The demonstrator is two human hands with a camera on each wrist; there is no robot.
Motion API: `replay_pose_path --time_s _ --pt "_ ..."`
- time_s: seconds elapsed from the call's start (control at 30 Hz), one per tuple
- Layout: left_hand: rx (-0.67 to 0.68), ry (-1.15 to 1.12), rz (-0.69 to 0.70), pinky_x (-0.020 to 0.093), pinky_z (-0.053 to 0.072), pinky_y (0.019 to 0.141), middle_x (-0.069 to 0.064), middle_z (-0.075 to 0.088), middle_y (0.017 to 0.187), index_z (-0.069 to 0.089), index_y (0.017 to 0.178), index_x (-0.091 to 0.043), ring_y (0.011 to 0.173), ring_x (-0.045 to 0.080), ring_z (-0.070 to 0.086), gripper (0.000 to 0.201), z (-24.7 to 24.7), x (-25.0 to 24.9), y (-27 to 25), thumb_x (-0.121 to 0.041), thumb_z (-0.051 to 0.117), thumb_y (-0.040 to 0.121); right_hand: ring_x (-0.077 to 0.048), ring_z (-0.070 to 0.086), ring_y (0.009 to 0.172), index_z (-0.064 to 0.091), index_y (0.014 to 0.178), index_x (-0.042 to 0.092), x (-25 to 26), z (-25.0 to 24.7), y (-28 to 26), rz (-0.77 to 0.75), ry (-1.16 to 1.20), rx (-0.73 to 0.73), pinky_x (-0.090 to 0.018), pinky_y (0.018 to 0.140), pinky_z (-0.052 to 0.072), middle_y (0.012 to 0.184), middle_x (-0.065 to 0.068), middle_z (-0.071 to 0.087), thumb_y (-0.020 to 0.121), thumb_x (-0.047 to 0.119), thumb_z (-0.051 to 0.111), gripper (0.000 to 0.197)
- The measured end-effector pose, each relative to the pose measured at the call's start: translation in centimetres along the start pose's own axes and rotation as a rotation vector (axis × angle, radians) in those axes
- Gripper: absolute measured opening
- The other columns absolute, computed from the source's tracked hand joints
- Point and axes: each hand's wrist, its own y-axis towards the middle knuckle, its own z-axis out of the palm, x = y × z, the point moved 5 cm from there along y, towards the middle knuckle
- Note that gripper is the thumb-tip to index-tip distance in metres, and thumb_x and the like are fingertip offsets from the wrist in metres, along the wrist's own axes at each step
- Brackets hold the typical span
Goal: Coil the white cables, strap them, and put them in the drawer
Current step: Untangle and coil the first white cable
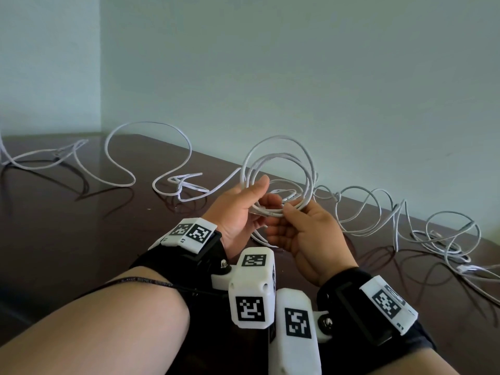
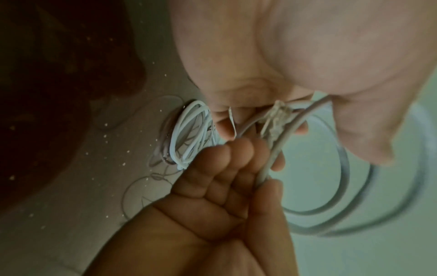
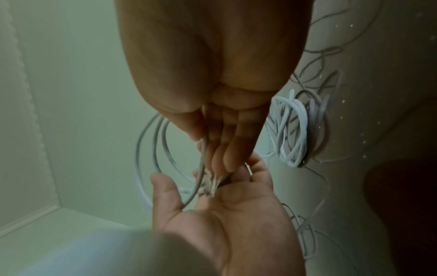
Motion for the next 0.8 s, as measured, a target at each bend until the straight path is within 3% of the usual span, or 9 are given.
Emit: replay_pose_path --time_s 0.07,0.2,0.3,0.4,0.5,0.6,0.7,0.8 --pt "0.079 -0.003 -0.022 0.024 0.041 0.049 0.005 0.065 0.064 0.058 0.081 -0.004 0.051 0.016 0.055 0.032 0.3 0.1 -0.2 -0.032 0.071 0.074 -0.015 0.064 0.054 0.056 0.109 -0.001 -0.2 0.4 -0.1 0.025 0.059 0.04 -0.022 0.049 0.052 0.067 -0.01 0.068 0.099 0.007 0.042 0.02" --pt "0.057 -0.068 -0.021 0.018 0.04 0.04 0.01 0.063 0.065 0.058 0.078 0.0 0.043 0.015 0.053 0.031 0.4 -0.2 -0.3 -0.032 0.056 0.077 -0.013 0.064 0.057 0.061 0.093 0.009 -0.6 0.4 -0.2 0.033 -0.017 0.076 -0.023 0.053 0.053 0.068 -0.005 0.07 0.095 0.009 0.049 0.012" --pt "-0.062 -0.122 0.033 0.023 0.045 0.045 0.007 0.056 0.055 0.05 0.067 -0.006 0.046 0.017 0.055 0.033 -0.3 -0.6 -0.1 -0.029 0.051 0.09 -0.013 0.06 0.057 0.063 0.09 0.008 -1.0 0.1 0.0 0.031 -0.123 0.08 -0.028 0.057 0.05 0.071 -0.005 0.069 0.091 0.012 0.058 0.006" --pt "-0.151 -0.233 0.118 0.027 0.055 0.053 -0.002 0.036 0.041 0.041 0.065 -0.013 0.038 0.011 0.045 0.036 -1.0 -1.3 0.2 -0.028 0.049 0.096 -0.013 0.055 0.054 0.063 0.085 0.006 -0.7 0.0 0.0 0.007 -0.159 0.074 -0.025 0.051 0.046 0.067 -0.003 0.067 0.085 0.014 0.065 0.008" --pt "-0.177 -0.252 0.136 0.026 0.053 0.053 -0.007 0.027 0.038 0.046 0.07 -0.015 0.033 0.008 0.031 0.029 -1.7 -1.8 0.3 -0.028 0.049 0.095 -0.013 0.048 0.047 0.052 0.073 0.012 0.2 -0.7 0.1 -0.012 0.026 -0.036 -0.023 0.043 0.04 0.059 -0.002 0.06 0.086 0.005 0.056 0.015" --pt "-0.209 -0.253 0.095 0.019 0.042 0.042 -0.006 0.024 0.039 0.047 0.067 -0.014 0.032 0.008 0.023 0.03 -2.2 -1.8 0.4 -0.024 0.05 0.095 -0.014 0.047 0.046 0.052 0.08 0.011 0.5 -2.1 0.5 0.004 0.153 -0.182 -0.023 0.044 0.039 0.061 -0.004 0.057 0.092 0.012 0.047 0.012" --pt "-0.204 -0.221 0.051 0.017 0.032 0.04 -0.006 0.022 0.041 0.046 0.065 -0.015 0.034 0.009 0.019 0.031 -2.1 -1.7 0.2 -0.022 0.051 0.094 -0.011 0.047 0.048 0.059 0.09 0.008 0.3 -2.4 0.5 0.012 -0.038 -0.195 -0.023 0.044 0.039 0.067 -0.002 0.061 0.095 0.024 0.053 0.018" --pt "-0.194 -0.153 -0.007 0.015 0.028 0.039 -0.007 0.021 0.04 0.043 0.066 -0.015 0.035 0.008 0.017 0.03 -1.8 -1.3 0.0 -0.023 0.051 0.094 -0.012 0.046 0.049 0.065 0.101 0.004 0.3 -2.2 0.5 -0.051 -0.149 -0.175 -0.026 0.049 0.042 0.06 0.001 0.061 0.094 0.015 0.055 0.016"
